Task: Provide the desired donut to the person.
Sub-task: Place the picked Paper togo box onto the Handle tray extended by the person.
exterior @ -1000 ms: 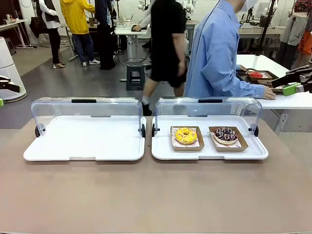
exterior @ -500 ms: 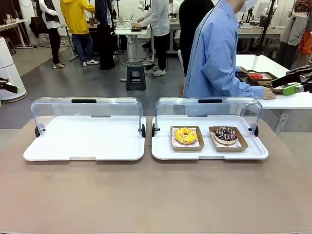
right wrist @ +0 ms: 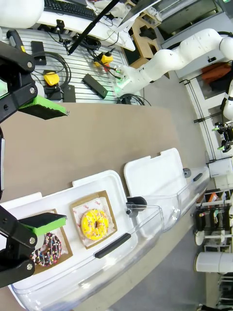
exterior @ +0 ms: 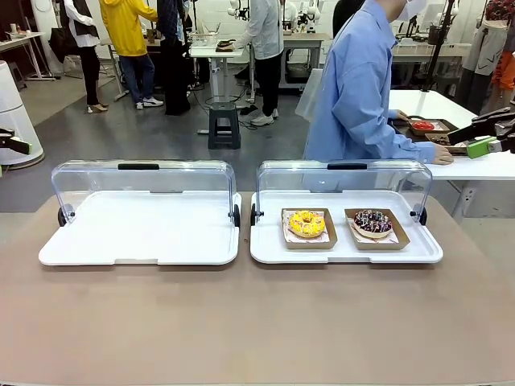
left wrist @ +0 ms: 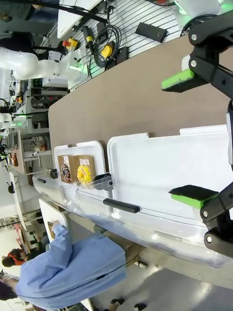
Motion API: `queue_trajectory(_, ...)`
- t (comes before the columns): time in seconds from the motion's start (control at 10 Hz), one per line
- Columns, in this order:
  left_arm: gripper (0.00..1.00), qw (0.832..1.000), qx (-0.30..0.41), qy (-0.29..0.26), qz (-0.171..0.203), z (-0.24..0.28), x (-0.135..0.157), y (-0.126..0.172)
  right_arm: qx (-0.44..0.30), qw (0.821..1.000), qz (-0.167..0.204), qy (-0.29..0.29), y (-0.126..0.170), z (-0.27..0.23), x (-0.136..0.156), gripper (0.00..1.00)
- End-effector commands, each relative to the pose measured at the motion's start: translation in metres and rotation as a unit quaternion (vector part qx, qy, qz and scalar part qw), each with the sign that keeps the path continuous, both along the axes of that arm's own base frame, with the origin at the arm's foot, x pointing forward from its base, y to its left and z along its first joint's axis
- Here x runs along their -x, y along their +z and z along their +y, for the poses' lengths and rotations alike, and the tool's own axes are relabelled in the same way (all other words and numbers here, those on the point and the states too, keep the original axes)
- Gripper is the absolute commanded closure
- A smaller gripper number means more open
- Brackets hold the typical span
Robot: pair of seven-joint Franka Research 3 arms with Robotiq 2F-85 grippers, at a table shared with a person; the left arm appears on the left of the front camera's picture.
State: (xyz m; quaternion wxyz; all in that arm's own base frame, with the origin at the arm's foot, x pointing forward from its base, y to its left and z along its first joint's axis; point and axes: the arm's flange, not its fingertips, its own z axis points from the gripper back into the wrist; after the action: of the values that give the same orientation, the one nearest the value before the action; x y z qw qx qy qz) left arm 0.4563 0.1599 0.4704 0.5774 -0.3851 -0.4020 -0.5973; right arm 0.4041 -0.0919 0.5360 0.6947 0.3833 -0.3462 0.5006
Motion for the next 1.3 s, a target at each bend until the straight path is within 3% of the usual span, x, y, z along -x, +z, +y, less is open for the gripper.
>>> queue_trajectory(0.0,0.0,1.0,0.006,0.0,-0.002,-0.0005,0.0003,0.0014,-0.007,1.0,-0.004,0.003,0.0005,0.0006,-0.0001,0.0)
queue_trajectory(1.2,0.0,1.0,0.006,0.0,-0.002,-0.0005,0.0003,0.0014,-0.007,1.0,-0.004,0.003,0.0005,0.0006,-0.0001,0.0)
